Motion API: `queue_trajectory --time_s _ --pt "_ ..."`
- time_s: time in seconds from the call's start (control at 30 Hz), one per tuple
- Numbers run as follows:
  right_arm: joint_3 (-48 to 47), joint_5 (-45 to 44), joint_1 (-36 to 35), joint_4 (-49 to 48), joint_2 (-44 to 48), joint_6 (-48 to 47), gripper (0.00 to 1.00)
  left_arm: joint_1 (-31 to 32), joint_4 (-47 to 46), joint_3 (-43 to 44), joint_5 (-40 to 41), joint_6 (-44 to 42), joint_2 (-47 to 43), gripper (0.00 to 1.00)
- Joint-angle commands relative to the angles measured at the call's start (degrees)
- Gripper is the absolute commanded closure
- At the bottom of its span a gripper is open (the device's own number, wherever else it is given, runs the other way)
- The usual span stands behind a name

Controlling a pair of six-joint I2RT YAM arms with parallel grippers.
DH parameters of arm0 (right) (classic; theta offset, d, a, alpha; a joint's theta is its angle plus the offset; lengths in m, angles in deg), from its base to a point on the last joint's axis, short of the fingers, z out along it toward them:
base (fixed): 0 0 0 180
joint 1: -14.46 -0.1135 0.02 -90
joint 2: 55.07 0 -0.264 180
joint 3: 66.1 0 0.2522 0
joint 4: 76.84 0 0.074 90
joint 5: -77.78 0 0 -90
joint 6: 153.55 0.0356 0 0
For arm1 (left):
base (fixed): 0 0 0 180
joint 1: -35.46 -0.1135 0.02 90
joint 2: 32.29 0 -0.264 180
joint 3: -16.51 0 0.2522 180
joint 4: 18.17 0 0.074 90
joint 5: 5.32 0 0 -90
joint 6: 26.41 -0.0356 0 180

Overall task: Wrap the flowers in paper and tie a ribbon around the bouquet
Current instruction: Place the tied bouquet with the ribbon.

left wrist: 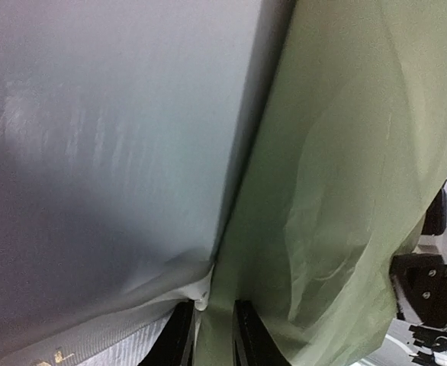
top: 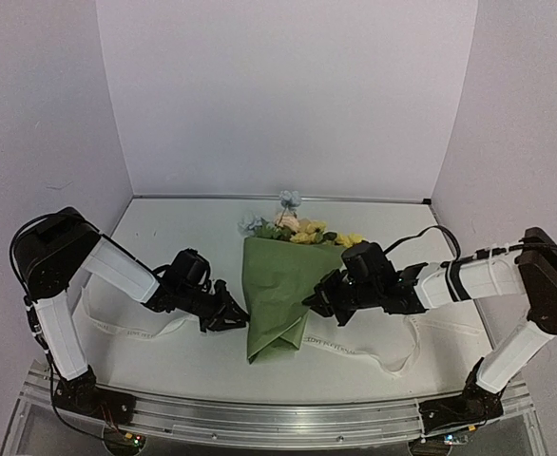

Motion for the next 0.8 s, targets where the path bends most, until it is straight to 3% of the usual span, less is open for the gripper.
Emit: queue_trajectory --time_s 0.0,0.23,0.77 --pt "2.74 -2.10 -3.20 -5.21 -0.29 2.60 1.00 -0.49 0.80 0.17 3.87 2.88 3.38 0.81" --pt "5.35 -4.66 -6.78 -8.02 -2.04 3.85 1.00 -1.32 1.57 -0.24 6.31 3.47 1.66 0.81" --pt "6.39 -3.67 -7.98 -7.36 -1.74 0.93 1.00 -0.22 16.32 2.72 13.39 -6.41 -11.51 0.71"
